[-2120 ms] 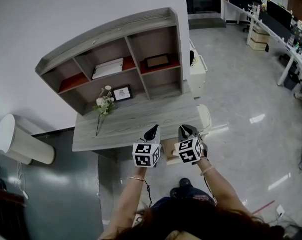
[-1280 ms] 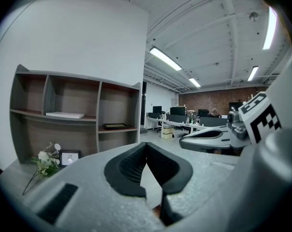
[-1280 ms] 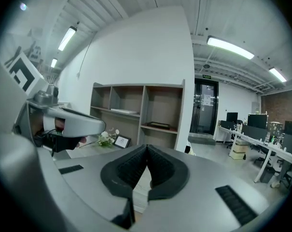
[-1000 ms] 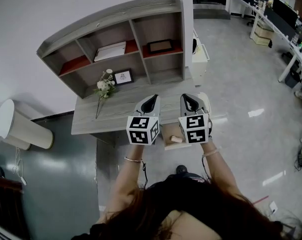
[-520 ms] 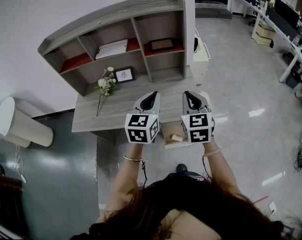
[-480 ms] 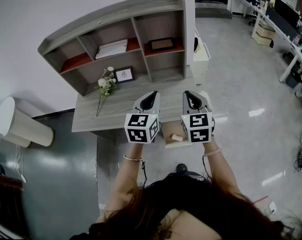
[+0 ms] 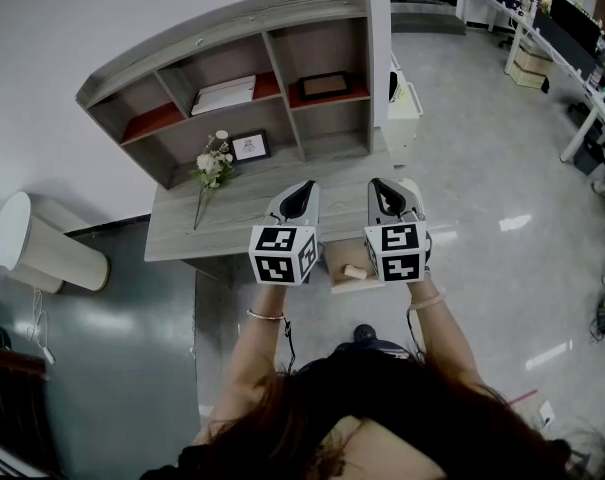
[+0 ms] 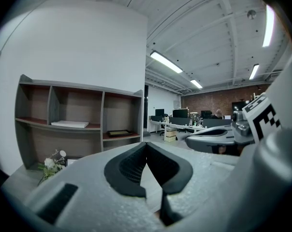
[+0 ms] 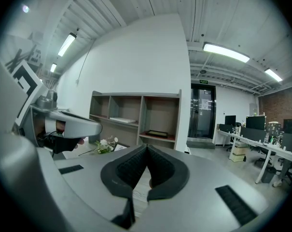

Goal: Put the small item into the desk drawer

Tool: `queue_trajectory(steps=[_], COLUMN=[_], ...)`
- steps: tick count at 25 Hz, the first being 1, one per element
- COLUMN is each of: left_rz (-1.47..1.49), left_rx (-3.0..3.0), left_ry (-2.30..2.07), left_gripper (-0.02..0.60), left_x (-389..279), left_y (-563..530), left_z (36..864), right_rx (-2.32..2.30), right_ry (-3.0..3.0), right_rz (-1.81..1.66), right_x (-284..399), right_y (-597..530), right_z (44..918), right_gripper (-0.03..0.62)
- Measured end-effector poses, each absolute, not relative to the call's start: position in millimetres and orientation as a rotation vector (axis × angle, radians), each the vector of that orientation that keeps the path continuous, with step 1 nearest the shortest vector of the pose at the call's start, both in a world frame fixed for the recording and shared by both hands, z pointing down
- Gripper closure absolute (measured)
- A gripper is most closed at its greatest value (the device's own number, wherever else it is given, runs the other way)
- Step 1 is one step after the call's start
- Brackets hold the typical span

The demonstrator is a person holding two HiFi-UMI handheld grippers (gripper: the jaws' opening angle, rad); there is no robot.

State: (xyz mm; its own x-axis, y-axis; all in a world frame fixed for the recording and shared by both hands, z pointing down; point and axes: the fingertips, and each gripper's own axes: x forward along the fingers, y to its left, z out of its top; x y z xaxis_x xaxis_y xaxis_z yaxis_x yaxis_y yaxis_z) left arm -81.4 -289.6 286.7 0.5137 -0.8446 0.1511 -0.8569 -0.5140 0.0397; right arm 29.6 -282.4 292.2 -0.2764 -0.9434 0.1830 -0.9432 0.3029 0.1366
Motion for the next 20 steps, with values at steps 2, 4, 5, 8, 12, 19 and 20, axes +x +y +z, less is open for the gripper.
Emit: queue_trajectory(steps=[2, 4, 5, 8, 12, 19, 20], left_rz=[0.168, 0.168, 0.170, 0.170, 0.169, 0.172, 0.171], left_rx=[2.633, 2.632, 2.632, 2.627, 2.620, 2.616, 2.616], left_ry=[-1.488, -1.488, -1.488, -1.486, -1.482, -1.473, -1.471], left_gripper=[0.566, 0.566, 0.566, 0.566, 0.566, 0.566, 0.566], left_x=[-82, -81, -81, -79, -79, -75, -75], left_y=[-289, -289, -289, -289, -289, -291, -292], left_z=[287, 288, 288, 290, 292, 297, 297], right_rx=[1.732, 1.732, 1.731, 1.731, 1.729, 1.735, 1.735], right_ry=[-2.336, -2.340, -2.340, -2.334, -2.326, -2.325, -2.326], right_rz=[-0.002, 0.005, 0.006, 0.006, 0.021, 0.023, 0.026], right_x=[31, 31, 31, 33, 34, 37, 37], right_y=[-282, -282, -282, -283, -282, -284, -284], right_z=[293, 292, 293, 295, 299, 301, 301], right_gripper=[0.592, 0.592, 0.592, 0.592, 0.592, 0.592, 0.592])
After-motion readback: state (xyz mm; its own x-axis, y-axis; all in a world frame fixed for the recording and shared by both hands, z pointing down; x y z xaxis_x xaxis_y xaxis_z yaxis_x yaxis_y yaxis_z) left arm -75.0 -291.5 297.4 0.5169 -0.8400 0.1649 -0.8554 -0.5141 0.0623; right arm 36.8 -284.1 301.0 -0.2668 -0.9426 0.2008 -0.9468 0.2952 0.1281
